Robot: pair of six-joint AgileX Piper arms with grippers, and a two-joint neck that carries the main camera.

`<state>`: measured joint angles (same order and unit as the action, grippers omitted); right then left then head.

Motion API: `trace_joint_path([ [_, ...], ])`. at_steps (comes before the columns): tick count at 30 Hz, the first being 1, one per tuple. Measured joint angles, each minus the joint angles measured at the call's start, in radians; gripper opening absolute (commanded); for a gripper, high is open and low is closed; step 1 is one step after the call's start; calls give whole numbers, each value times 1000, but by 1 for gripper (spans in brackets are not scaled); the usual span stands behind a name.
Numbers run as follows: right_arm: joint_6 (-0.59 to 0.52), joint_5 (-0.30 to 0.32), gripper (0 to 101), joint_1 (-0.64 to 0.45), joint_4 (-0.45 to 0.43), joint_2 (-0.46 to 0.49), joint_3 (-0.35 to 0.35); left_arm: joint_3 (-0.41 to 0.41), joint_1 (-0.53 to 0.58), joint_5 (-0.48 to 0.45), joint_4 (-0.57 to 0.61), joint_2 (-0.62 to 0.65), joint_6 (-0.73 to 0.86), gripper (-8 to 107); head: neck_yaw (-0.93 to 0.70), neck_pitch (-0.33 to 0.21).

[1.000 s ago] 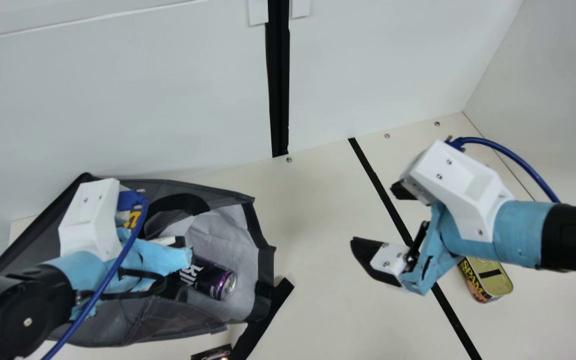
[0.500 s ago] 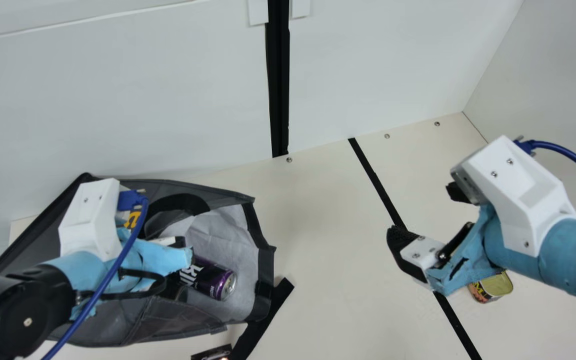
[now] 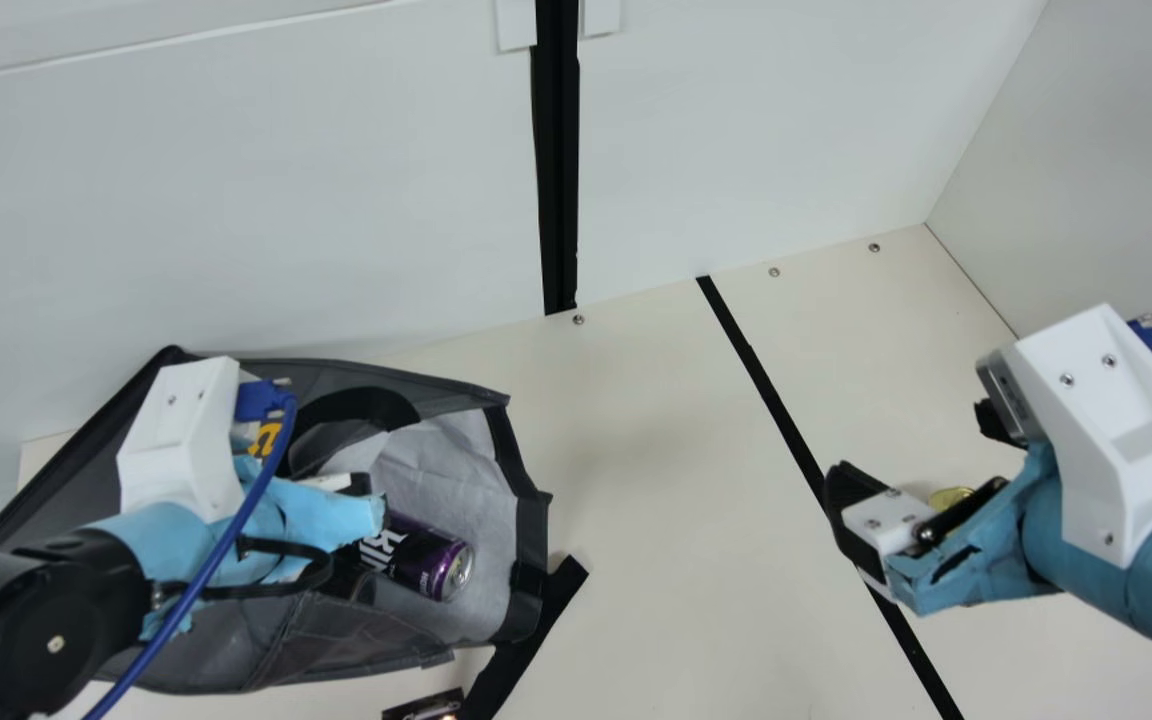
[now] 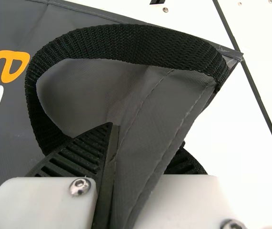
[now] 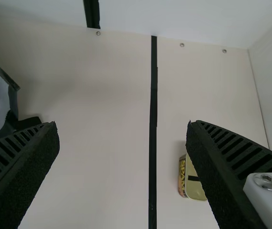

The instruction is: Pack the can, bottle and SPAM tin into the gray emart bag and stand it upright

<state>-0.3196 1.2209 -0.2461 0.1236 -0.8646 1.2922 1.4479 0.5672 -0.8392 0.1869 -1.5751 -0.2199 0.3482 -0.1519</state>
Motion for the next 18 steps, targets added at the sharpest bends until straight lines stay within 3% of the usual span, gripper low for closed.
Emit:
trace_joint_path([
  [9, 120, 0, 95, 33, -136, 55, -44, 0, 0, 0, 0, 0, 0, -8, -2, 0],
  [18, 141, -1, 95, -10, -180, 93, -84, 0, 0, 0, 0, 0, 0, -8, 0, 0],
])
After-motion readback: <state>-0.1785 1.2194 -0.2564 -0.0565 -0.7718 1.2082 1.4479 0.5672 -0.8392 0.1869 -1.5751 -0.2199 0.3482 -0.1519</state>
